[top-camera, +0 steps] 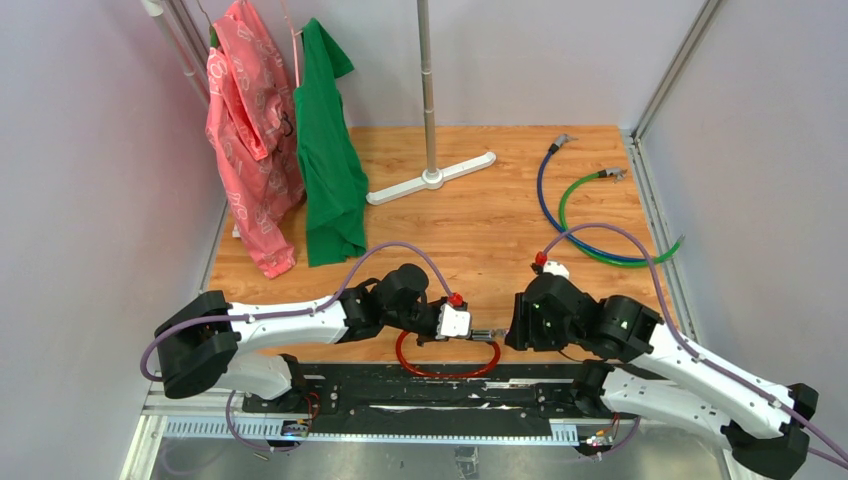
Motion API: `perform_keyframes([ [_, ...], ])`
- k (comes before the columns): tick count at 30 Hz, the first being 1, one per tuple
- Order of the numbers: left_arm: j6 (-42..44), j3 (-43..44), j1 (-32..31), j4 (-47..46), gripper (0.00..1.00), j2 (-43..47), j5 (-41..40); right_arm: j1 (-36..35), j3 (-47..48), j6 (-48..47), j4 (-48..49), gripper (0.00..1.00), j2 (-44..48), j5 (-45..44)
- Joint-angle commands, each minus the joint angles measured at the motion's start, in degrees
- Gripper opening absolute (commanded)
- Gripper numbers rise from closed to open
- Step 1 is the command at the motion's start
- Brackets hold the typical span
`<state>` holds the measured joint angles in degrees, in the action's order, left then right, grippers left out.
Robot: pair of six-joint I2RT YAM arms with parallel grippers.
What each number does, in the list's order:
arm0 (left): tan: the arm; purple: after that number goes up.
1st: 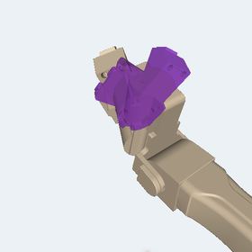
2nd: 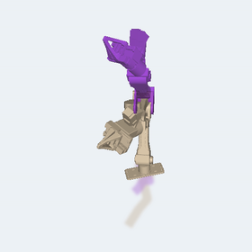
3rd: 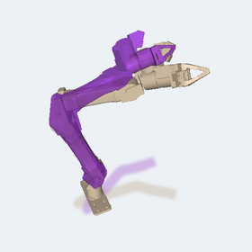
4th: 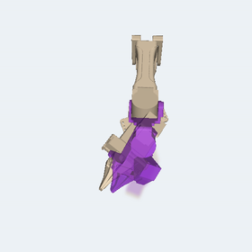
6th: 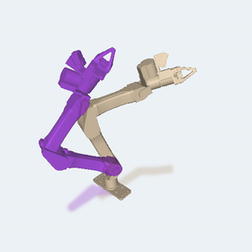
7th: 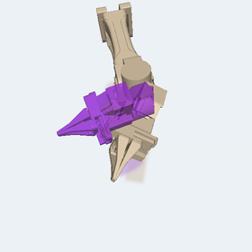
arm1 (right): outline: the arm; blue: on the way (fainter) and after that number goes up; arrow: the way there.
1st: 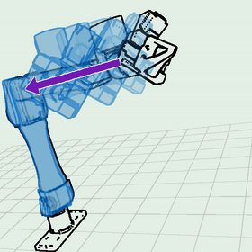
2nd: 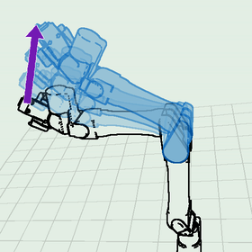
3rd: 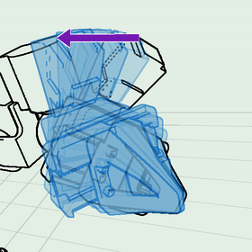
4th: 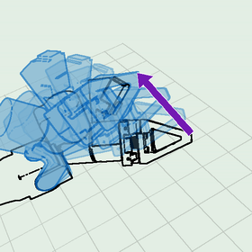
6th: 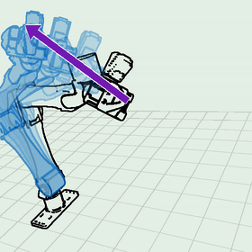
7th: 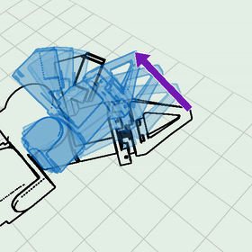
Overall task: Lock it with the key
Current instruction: Lock the lock.
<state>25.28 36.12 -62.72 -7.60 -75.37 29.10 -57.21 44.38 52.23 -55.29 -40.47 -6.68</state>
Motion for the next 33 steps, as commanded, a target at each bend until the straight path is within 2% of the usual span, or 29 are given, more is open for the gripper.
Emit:
perform_keyframes([
  [1,-1.0,-2.4,-1.2,9.3,0.00,-0.6,4.5,0.6,3.2,-2.6,-5.7,0.50,1.1,-2.8],
  [4,-1.1,-2.6,-1.2,8.8,0.00,-0.7,4.5,0.6,4.3,-3.3,-5.8,0.47,3.1,1.2],
  [9,-1.1,-2.9,-1.3,7.9,0.00,-0.9,5.1,0.5,5.2,-11.9,1.0,0.46,6.7,8.0],
  [13,-0.9,-3.0,-1.3,7.9,0.00,-0.7,5.0,0.5,5.4,-25.1,8.8,0.45,7.7,8.2],
  [15,-0.8,-2.9,-1.3,7.9,0.00,-0.7,4.8,0.5,6.9,-33.5,9.4,0.45,6.1,7.4],
  [17,-1.1,-2.8,-1.2,7.9,0.00,-0.7,4.8,0.6,8.9,-37.0,8.3,0.46,3.1,6.7],
  [18,-1.2,-2.8,-1.3,7.9,0.00,-0.7,4.8,0.7,9.5,-36.8,7.9,0.44,0.9,5.1],
  [22,-1.2,-2.8,-1.2,7.9,0.00,-0.5,4.5,0.6,6.6,-32.2,8.0,0.45,-2.3,11.8],
  [29,-0.9,-2.3,-1.2,8.1,0.00,-0.5,4.6,0.6,0.8,-28.5,11.6,0.50,1.7,12.5],
  [33,-0.9,-2.1,-1.3,8.2,0.00,-0.8,4.7,0.6,-1.6,-28.1,13.0,0.47,1.9,14.3],
])
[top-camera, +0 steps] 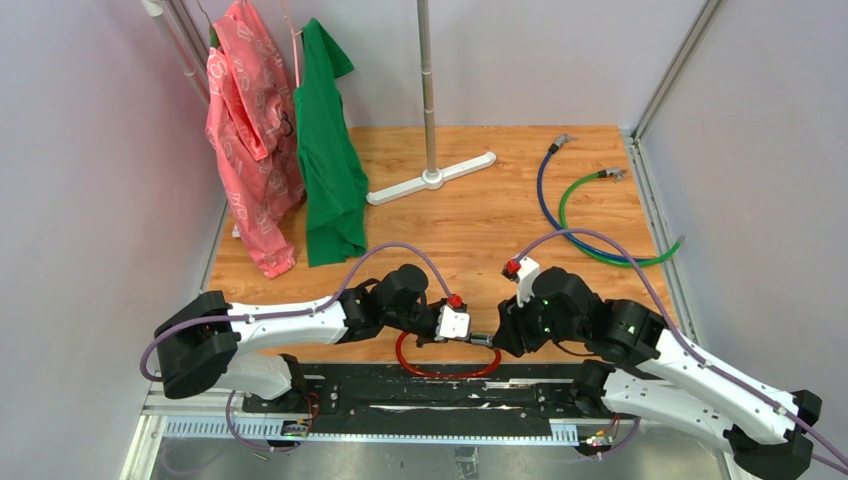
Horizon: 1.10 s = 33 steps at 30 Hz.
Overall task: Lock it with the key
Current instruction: Lock the lock.
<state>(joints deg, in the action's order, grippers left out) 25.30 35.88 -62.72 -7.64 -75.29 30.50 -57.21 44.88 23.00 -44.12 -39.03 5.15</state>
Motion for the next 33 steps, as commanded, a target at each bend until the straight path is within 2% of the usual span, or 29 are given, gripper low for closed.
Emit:
perform_keyframes([
  [1,-0.7,-1.7,-1.3,8.5,0.00,-0.9,3.4,0.6,-2.1,0.3,1.8,0.44,0.3,2.9],
  [5,-0.4,-1.4,-1.2,9.2,0.00,-0.9,3.1,0.6,-1.5,-2.2,1.6,0.38,-0.9,3.6],
  [14,-0.5,-1.8,-1.2,9.4,0.00,-0.6,3.0,1.9,0.2,-7.1,-0.6,0.16,-3.8,5.0],
  [19,-0.6,-1.9,-1.3,9.0,0.00,-0.6,3.0,2.6,1.3,-10.9,-2.5,0.00,-5.1,4.9],
  [33,-0.6,-2.4,-1.3,8.5,0.00,0.1,3.4,4.7,6.0,-17.0,1.6,0.00,-14.4,16.2],
])
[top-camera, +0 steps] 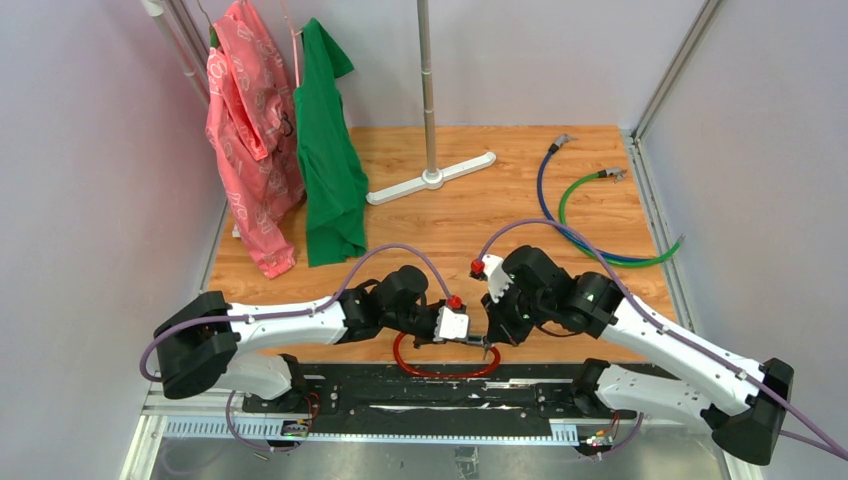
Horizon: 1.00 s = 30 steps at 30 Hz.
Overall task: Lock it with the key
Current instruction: Lock the lock.
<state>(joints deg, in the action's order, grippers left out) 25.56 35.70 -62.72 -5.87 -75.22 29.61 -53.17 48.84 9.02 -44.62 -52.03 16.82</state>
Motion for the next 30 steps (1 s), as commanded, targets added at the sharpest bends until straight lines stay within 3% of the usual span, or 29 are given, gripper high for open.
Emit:
perform_keyframes([
  [1,-0.9,-2.2,-1.2,6.7,0.00,0.2,4.2,0.6,2.5,-4.1,2.7,0.00,-1.4,4.7],
  [3,-0.9,-2.3,-1.2,6.9,0.00,0.4,4.1,0.6,3.7,-7.2,3.8,0.00,-0.8,4.4],
  [7,-0.7,-2.2,-0.8,6.8,0.00,0.8,3.6,0.6,3.7,-22.9,2.2,0.00,0.8,3.1],
  [15,-2.1,-2.0,-0.5,6.1,0.00,0.3,4.4,0.6,-6.0,-44.1,5.4,0.00,7.7,5.0],
  [23,-5.5,-3.0,-0.5,1.1,0.00,-0.6,5.7,0.6,-13.1,-54.2,10.6,0.00,13.7,4.9],
  [30,-7.9,-3.8,-0.5,-2.4,0.00,-1.9,5.8,0.6,-15.0,-55.8,8.5,0.00,13.6,4.7],
])
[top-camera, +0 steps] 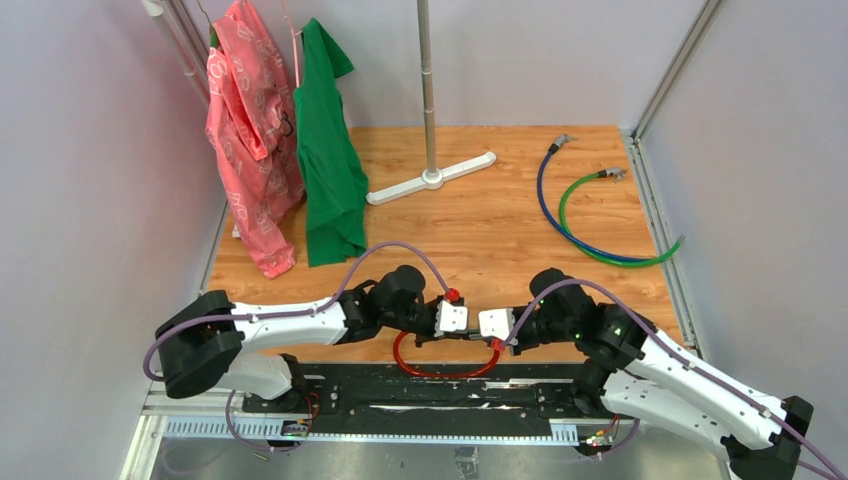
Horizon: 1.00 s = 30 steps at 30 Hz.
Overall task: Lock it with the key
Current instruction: Lock the lock.
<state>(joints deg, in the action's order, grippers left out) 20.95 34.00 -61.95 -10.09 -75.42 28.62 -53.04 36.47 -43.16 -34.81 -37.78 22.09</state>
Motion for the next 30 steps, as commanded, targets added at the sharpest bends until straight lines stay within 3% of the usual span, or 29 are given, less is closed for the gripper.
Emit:
perform_keyframes([
  [1,-3.3,-2.1,-1.2,1.5,0.01,-2.0,6.6,0.5,-3.0,-3.6,-1.5,0.00,-0.4,-0.6],
  [9,-2.5,-2.1,-1.2,1.2,0.11,-3.1,6.3,0.5,-4.6,-4.7,-4.1,0.00,1.4,-1.3],
  [15,-2.0,-1.7,-1.2,1.1,0.30,-4.1,7.4,0.5,-5.7,-2.9,-4.6,0.00,2.8,-0.7],
  [24,-3.5,-0.5,-1.6,-0.5,0.71,-5.2,8.1,0.5,-7.1,-1.6,-4.0,0.00,3.5,-1.0],
  [30,-11.8,0.5,-2.4,-9.8,0.82,-5.6,1.7,0.5,-7.1,-1.8,-4.3,0.00,3.8,-0.5],
])
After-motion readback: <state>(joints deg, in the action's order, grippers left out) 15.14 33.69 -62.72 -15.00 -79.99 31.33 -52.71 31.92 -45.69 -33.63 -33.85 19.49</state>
